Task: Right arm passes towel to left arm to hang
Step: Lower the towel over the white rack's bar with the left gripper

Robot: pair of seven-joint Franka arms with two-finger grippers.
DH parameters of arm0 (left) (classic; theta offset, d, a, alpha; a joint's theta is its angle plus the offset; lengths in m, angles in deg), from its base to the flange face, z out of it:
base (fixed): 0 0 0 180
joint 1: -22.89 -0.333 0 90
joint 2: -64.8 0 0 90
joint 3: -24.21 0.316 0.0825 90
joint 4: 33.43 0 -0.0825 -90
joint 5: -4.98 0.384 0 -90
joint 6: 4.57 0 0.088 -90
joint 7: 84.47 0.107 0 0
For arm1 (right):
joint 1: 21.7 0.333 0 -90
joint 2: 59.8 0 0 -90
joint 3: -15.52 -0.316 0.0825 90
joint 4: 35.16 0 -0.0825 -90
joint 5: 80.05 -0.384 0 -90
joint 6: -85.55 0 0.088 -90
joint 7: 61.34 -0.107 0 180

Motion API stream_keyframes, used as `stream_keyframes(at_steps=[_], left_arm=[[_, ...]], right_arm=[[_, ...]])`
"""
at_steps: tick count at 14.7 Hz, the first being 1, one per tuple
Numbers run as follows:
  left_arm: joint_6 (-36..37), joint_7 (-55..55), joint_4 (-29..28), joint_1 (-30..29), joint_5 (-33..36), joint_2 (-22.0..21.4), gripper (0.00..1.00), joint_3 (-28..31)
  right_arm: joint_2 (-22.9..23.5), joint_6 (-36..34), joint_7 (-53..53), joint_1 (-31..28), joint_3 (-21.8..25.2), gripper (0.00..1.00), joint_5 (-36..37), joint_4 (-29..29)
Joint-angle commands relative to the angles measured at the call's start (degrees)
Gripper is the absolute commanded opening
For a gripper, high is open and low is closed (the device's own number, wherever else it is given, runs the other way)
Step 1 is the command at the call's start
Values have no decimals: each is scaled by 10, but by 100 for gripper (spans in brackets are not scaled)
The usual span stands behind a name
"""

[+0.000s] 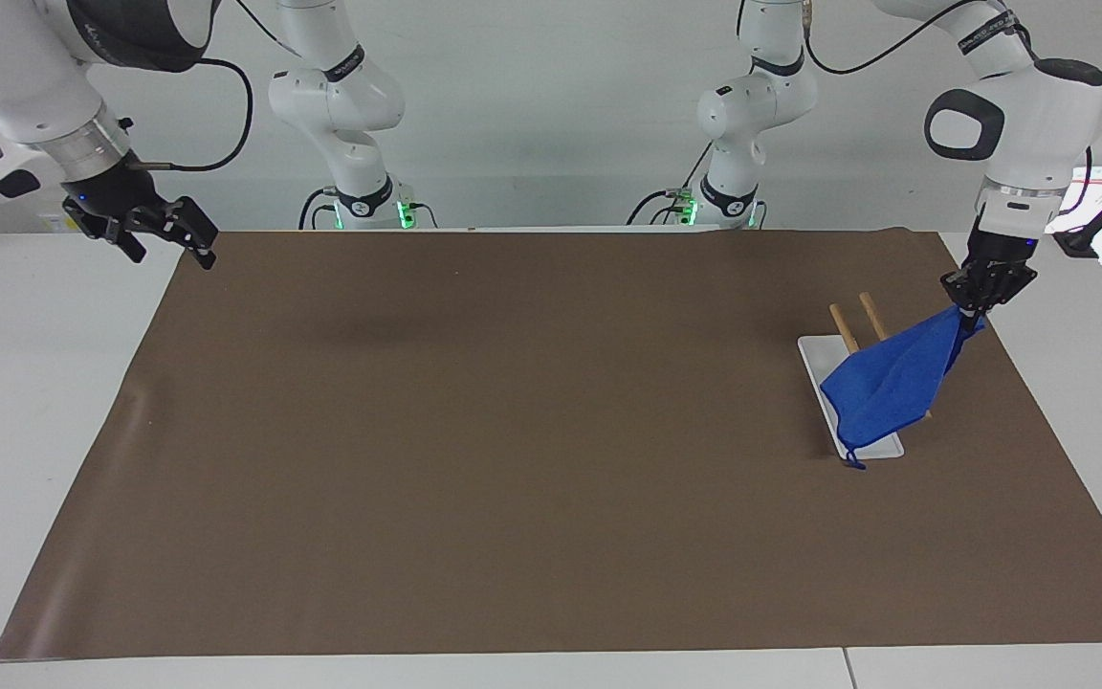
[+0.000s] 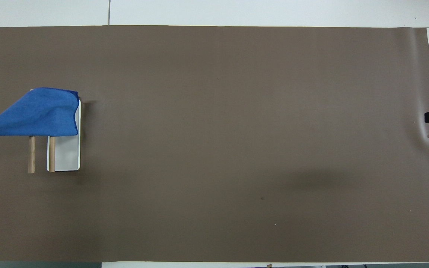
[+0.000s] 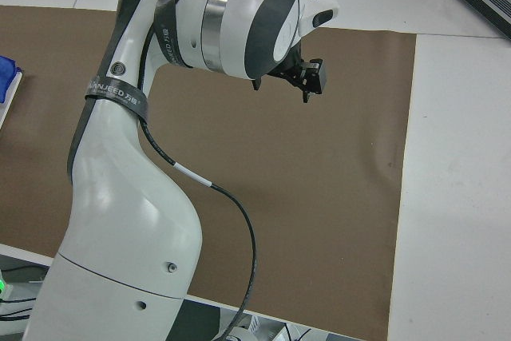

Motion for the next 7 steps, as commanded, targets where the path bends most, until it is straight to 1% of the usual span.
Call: stream_keyframes(at_steps=[1,7], left_arm=[[-3,7,-1,-8,10,16,0,-3],[-11,15,-1,-19,10,45,0,-3]], right_arm=[[-6,-1,8,-4,-3,100,-2,6],[-6,-1,8,-5,-3,100,-3,6]])
